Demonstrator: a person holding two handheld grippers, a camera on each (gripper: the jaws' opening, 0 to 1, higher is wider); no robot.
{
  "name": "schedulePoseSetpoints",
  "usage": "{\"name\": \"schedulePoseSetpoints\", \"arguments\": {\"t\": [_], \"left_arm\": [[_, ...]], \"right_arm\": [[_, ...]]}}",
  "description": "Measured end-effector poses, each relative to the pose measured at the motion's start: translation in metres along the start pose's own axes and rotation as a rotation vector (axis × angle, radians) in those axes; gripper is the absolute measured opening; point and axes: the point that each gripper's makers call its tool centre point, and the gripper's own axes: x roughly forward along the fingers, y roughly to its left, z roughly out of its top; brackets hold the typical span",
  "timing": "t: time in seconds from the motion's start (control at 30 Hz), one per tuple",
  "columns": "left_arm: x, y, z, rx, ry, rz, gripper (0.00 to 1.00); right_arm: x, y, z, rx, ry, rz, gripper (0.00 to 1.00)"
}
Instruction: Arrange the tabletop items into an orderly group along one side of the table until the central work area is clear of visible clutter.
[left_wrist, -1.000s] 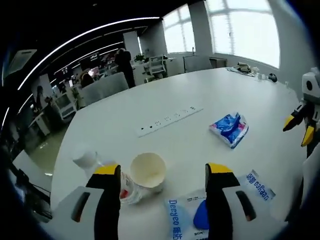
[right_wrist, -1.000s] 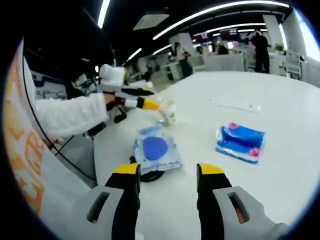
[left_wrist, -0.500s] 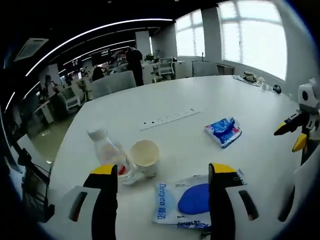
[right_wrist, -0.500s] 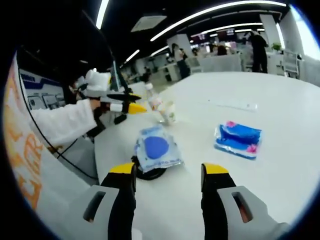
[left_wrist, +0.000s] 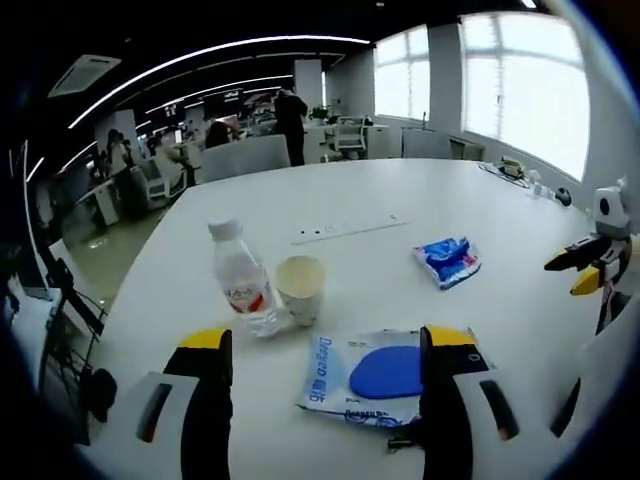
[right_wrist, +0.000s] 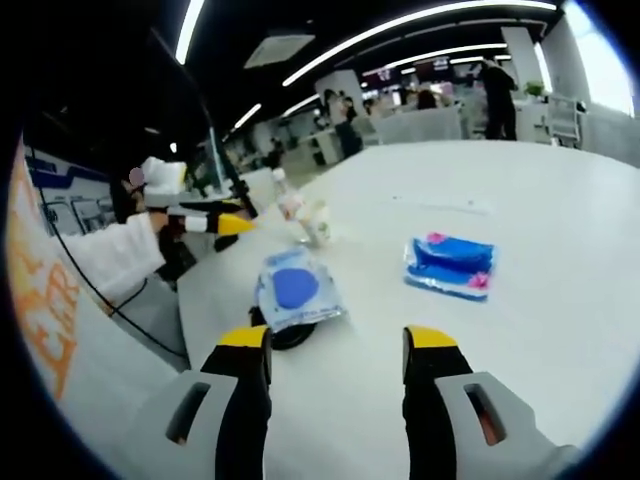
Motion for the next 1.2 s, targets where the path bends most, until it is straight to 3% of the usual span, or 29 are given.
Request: {"name": "schedulePoseSetpoints", "arguments": {"t": [0.67, 1.2], "left_arm": [[-0.011, 0.010, -0.035, -0.064, 0.076, 0.030, 0.78], [-0.006, -0.001, -0.035, -0.066, 0.093, 0.015, 0.77]], "right_arm": [[-0.006, -0.019, -0.016, 0.088, 0.040, -0.049, 0.50], [-0.011, -0.030, -0.021, 0.124, 0.044, -0.065, 0.50]]}}
